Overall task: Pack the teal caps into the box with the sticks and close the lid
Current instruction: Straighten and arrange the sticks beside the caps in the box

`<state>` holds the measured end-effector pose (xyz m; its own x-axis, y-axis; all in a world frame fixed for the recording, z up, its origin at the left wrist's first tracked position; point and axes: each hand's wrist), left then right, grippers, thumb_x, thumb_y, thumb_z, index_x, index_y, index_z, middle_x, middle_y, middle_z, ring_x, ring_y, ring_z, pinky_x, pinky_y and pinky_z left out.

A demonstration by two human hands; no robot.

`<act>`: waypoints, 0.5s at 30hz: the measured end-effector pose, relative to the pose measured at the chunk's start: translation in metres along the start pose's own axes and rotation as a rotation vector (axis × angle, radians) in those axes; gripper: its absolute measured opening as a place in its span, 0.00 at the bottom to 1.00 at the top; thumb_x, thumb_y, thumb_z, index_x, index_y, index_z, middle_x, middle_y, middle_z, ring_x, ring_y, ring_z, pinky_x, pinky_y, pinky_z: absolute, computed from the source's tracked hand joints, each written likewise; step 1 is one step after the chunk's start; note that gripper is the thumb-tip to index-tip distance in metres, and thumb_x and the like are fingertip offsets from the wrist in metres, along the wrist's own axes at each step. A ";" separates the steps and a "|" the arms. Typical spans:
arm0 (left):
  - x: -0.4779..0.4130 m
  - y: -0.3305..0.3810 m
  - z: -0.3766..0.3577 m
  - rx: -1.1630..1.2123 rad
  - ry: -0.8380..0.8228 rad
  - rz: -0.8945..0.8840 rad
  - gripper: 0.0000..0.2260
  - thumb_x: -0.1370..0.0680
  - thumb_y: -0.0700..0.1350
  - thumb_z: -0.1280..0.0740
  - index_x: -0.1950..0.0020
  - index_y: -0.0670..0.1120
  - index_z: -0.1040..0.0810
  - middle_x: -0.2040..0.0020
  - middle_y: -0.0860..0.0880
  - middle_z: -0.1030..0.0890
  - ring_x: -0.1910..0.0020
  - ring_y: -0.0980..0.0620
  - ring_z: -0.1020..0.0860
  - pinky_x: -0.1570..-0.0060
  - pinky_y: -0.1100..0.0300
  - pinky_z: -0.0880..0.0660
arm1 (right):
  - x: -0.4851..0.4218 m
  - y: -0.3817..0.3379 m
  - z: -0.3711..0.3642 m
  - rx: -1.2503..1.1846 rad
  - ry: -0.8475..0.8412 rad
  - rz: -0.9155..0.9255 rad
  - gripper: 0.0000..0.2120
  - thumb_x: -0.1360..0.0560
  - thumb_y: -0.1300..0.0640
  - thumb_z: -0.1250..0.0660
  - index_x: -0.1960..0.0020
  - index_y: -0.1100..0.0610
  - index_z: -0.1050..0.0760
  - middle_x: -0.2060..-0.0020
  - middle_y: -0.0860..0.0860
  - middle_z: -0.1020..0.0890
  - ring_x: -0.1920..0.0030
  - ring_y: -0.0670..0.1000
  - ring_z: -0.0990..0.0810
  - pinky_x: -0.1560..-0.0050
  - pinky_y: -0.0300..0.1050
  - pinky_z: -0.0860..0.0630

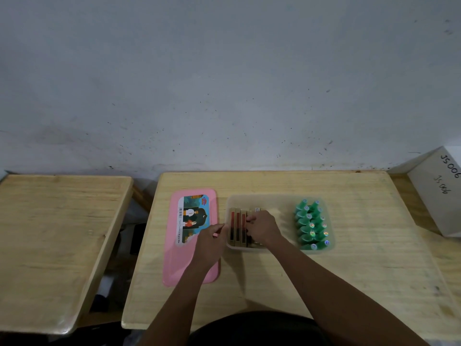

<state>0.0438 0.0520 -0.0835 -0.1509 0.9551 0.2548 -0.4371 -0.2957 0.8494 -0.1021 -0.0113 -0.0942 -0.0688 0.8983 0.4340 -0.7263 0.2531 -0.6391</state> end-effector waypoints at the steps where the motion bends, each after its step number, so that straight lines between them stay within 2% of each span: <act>1: 0.000 0.001 0.000 0.003 0.001 -0.004 0.09 0.20 0.46 0.38 0.59 0.54 0.24 0.61 0.48 0.22 0.63 0.54 0.27 0.62 0.69 0.30 | 0.000 0.002 0.001 -0.014 0.014 -0.009 0.09 0.25 0.63 0.36 0.54 0.62 0.16 0.56 0.57 0.15 0.58 0.56 0.17 0.53 0.54 0.19; 3: 0.001 0.001 0.000 0.002 0.009 -0.011 0.10 0.20 0.46 0.38 0.61 0.55 0.25 0.61 0.47 0.21 0.64 0.56 0.27 0.63 0.71 0.30 | 0.001 0.005 0.008 -0.002 0.092 -0.048 0.11 0.25 0.61 0.38 0.55 0.58 0.17 0.55 0.56 0.16 0.56 0.55 0.18 0.53 0.50 0.20; 5: 0.002 0.003 0.000 -0.010 0.018 -0.009 0.08 0.20 0.46 0.38 0.57 0.54 0.24 0.60 0.48 0.21 0.64 0.59 0.27 0.63 0.73 0.30 | 0.004 0.011 0.015 0.039 0.157 -0.098 0.10 0.25 0.59 0.39 0.51 0.53 0.20 0.51 0.52 0.17 0.52 0.54 0.19 0.52 0.47 0.22; 9: 0.001 0.001 -0.001 -0.012 0.026 0.005 0.08 0.20 0.47 0.38 0.49 0.49 0.19 0.59 0.50 0.20 0.62 0.57 0.25 0.61 0.71 0.30 | 0.006 0.024 0.018 0.159 0.090 -0.155 0.13 0.26 0.53 0.37 0.42 0.50 0.28 0.47 0.51 0.20 0.48 0.55 0.20 0.49 0.48 0.24; 11: 0.001 0.001 0.000 -0.014 0.017 0.005 0.07 0.20 0.47 0.39 0.49 0.51 0.21 0.60 0.51 0.21 0.61 0.56 0.25 0.61 0.70 0.30 | 0.005 0.026 0.016 0.140 0.053 -0.183 0.14 0.26 0.50 0.36 0.41 0.51 0.30 0.46 0.52 0.19 0.47 0.55 0.21 0.50 0.47 0.25; 15: 0.002 0.001 -0.001 -0.027 0.027 0.014 0.11 0.20 0.47 0.39 0.45 0.46 0.19 0.62 0.56 0.23 0.61 0.61 0.26 0.61 0.70 0.31 | 0.005 0.027 0.016 0.107 0.024 -0.183 0.21 0.28 0.51 0.33 0.37 0.54 0.32 0.45 0.54 0.20 0.46 0.56 0.21 0.53 0.45 0.29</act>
<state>0.0422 0.0534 -0.0830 -0.1810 0.9503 0.2533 -0.4589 -0.3094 0.8328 -0.1332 -0.0058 -0.0990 0.0867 0.8495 0.5204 -0.7937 0.3746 -0.4793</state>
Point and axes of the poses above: each hand's wrist, its own x-axis away from the middle knuckle, its own z-axis out of the back of the hand, y = z × x
